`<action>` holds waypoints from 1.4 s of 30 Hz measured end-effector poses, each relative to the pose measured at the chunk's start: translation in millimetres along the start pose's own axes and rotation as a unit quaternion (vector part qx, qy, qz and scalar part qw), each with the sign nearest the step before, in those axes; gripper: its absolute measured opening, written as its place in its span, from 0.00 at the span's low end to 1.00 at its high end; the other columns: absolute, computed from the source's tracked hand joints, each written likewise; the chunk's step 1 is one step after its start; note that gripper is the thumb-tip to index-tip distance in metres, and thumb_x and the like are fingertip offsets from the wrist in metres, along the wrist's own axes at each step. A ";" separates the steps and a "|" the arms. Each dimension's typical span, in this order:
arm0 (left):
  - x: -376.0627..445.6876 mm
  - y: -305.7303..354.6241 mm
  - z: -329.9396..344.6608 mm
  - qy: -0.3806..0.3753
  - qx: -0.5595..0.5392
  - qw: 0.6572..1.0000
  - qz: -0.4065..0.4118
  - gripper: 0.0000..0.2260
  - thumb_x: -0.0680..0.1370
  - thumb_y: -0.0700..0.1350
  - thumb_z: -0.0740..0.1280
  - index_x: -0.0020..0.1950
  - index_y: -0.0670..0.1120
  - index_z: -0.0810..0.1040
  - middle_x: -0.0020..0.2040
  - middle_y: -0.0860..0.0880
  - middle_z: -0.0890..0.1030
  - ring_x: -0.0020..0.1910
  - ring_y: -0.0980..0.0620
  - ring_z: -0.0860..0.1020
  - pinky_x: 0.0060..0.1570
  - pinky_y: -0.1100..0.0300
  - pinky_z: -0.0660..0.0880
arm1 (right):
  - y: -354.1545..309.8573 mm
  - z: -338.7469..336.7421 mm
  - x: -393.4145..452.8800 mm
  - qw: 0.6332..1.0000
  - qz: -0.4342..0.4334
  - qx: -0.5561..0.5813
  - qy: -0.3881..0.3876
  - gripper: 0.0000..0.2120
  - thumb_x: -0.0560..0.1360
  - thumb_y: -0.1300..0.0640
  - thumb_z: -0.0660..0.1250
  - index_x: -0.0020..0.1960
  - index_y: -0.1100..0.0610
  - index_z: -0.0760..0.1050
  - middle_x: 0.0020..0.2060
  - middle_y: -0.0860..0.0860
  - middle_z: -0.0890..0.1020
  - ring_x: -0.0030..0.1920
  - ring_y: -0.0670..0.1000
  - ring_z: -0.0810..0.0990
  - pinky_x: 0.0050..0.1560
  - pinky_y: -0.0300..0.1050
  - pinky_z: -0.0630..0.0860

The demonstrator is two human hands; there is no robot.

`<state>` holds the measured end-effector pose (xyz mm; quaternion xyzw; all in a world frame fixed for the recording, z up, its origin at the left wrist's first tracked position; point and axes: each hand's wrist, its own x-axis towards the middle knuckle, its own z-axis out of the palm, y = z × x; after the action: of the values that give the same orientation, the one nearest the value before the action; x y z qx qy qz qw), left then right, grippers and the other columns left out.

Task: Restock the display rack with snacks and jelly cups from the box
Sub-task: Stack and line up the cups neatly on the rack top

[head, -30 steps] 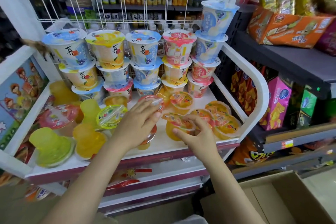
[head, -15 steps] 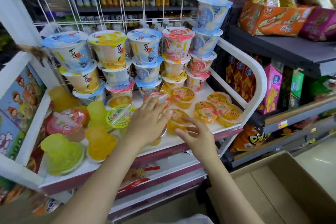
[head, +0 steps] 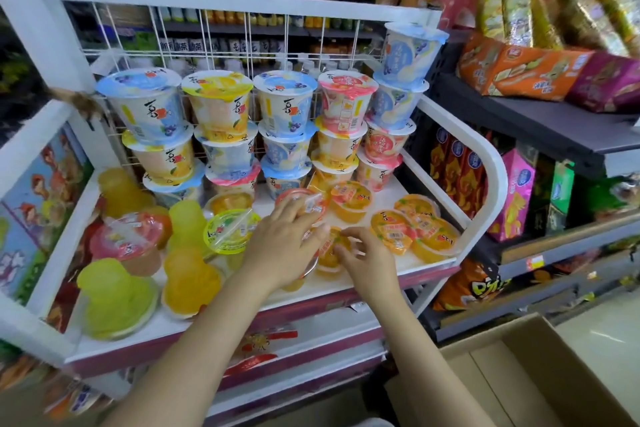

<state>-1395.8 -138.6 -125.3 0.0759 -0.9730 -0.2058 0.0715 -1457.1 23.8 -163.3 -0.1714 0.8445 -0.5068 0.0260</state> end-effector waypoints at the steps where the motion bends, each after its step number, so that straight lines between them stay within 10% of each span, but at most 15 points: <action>1: -0.1 0.0 -1.2 -0.008 0.001 1.000 -0.003 0.26 0.82 0.65 0.46 0.77 0.57 0.65 0.81 0.54 0.55 0.80 0.54 0.48 0.76 0.49 0.55 | -1.3 -4.9 1.6 1.000 -0.015 -0.013 -0.004 0.14 0.75 0.51 0.73 0.59 0.51 0.78 0.56 0.45 0.79 0.51 0.44 0.77 0.44 0.26 0.72; 8: 21.6 41.2 -10.6 0.008 0.075 0.997 0.011 0.22 0.84 0.58 0.52 0.74 0.52 0.69 0.81 0.49 0.55 0.80 0.49 0.51 0.77 0.51 0.46 | 8.1 -80.6 43.9 0.976 -0.098 -0.115 0.157 0.14 0.76 0.54 0.71 0.60 0.57 0.78 0.55 0.52 0.79 0.54 0.51 0.78 0.52 0.34 0.72; 13: 54.5 98.4 31.8 -0.068 0.055 0.994 0.068 0.25 0.82 0.59 0.57 0.78 0.52 0.62 0.81 0.49 0.56 0.79 0.49 0.54 0.77 0.50 0.50 | 30.5 -110.6 82.5 0.979 0.009 -0.203 0.006 0.24 0.80 0.54 0.65 0.74 0.57 0.66 0.69 0.56 0.70 0.70 0.56 0.68 0.66 0.49 0.66; 20: 87.0 111.4 51.8 -0.102 0.076 0.991 0.039 0.36 0.74 0.66 0.66 0.77 0.51 0.64 0.76 0.50 0.65 0.74 0.50 0.61 0.72 0.52 0.60 | 39.4 -118.5 114.7 0.963 -0.019 -0.264 0.046 0.08 0.78 0.65 0.62 0.52 0.61 0.79 0.47 0.56 0.81 0.44 0.56 0.79 0.44 0.48 0.76; 32: 79.6 100.6 50.6 -0.094 0.103 0.990 0.004 0.38 0.67 0.68 0.69 0.75 0.56 0.66 0.68 0.52 0.68 0.68 0.49 0.60 0.68 0.52 0.60 | 40.2 -111.1 126.8 0.993 0.016 -0.103 0.063 0.04 0.80 0.60 0.65 0.47 0.59 0.76 0.44 0.50 0.77 0.44 0.50 0.76 0.42 0.45 0.73; 37: 86.9 103.4 43.4 0.018 -0.081 0.996 -0.034 0.32 0.75 0.63 0.69 0.75 0.54 0.66 0.73 0.53 0.66 0.73 0.51 0.62 0.71 0.52 0.65 | 33.1 -117.5 122.8 0.993 0.015 0.031 0.117 0.06 0.80 0.56 0.65 0.45 0.55 0.74 0.41 0.52 0.80 0.41 0.50 0.80 0.40 0.44 0.73; 42: 110.2 116.1 37.7 0.108 -0.336 0.931 -0.094 0.17 0.78 0.51 0.70 0.66 0.54 0.76 0.60 0.54 0.81 0.54 0.56 0.80 0.56 0.53 0.79 | 25.8 -120.8 125.4 0.989 0.034 0.118 0.088 0.05 0.79 0.51 0.66 0.48 0.52 0.75 0.43 0.48 0.82 0.40 0.46 0.83 0.49 0.54 0.82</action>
<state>-1523.8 -38.5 -99.7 0.1605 -0.8220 -0.5168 0.1775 -1608.1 97.6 -110.8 -0.0928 0.7832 -0.6147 -0.0116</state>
